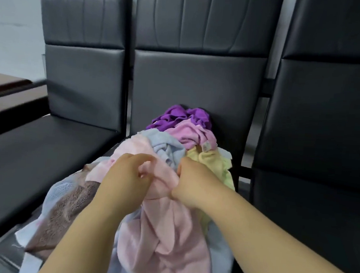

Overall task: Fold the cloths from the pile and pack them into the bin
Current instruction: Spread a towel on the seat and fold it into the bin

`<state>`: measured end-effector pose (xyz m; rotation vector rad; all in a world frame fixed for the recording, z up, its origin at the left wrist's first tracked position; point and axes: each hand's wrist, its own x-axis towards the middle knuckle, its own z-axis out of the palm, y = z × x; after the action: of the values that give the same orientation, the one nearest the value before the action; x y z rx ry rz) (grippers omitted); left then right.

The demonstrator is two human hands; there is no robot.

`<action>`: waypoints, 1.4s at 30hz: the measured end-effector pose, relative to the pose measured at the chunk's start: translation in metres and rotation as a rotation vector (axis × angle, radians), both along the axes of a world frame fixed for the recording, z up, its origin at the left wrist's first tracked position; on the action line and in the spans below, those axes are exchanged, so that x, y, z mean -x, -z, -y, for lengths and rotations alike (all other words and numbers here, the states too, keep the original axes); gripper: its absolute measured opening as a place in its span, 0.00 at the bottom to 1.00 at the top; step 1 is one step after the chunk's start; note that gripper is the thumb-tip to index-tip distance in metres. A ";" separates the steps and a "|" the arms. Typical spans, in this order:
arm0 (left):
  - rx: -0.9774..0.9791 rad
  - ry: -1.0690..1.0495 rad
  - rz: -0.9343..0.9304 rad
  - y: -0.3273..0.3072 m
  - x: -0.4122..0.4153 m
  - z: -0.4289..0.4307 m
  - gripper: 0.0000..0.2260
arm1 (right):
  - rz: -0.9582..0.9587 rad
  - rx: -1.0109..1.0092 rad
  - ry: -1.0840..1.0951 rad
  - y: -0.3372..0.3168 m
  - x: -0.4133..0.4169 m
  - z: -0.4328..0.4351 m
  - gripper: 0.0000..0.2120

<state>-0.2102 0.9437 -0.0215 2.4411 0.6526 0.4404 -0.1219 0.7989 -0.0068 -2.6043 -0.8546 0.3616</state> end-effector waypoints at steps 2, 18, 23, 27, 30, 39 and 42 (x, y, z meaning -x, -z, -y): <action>0.026 -0.027 0.016 -0.004 0.000 -0.001 0.19 | -0.006 0.066 0.002 -0.009 -0.002 0.009 0.17; 0.264 0.352 -0.061 -0.023 0.020 0.055 0.28 | -1.112 -1.375 0.095 -0.072 0.001 0.115 0.21; 1.053 0.283 0.220 -0.033 0.014 0.088 0.24 | -1.012 -1.321 0.196 -0.087 0.010 0.129 0.15; 1.458 -0.070 0.456 -0.042 0.006 0.094 0.09 | -0.595 -0.774 0.156 -0.093 0.022 0.143 0.05; 1.484 -0.222 0.502 -0.029 -0.008 0.088 0.11 | -0.307 -0.230 0.103 -0.086 0.024 0.152 0.22; 0.923 0.347 0.188 -0.036 -0.001 0.149 0.10 | -0.509 -0.148 0.119 -0.075 0.020 0.202 0.08; 0.931 0.425 0.066 -0.036 -0.002 0.172 0.06 | -0.821 -0.733 0.231 -0.075 0.021 0.236 0.15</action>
<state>-0.2081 0.7720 0.0147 1.5909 0.2041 0.0135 -0.1431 0.5624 0.0679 -1.6173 -0.2934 0.7908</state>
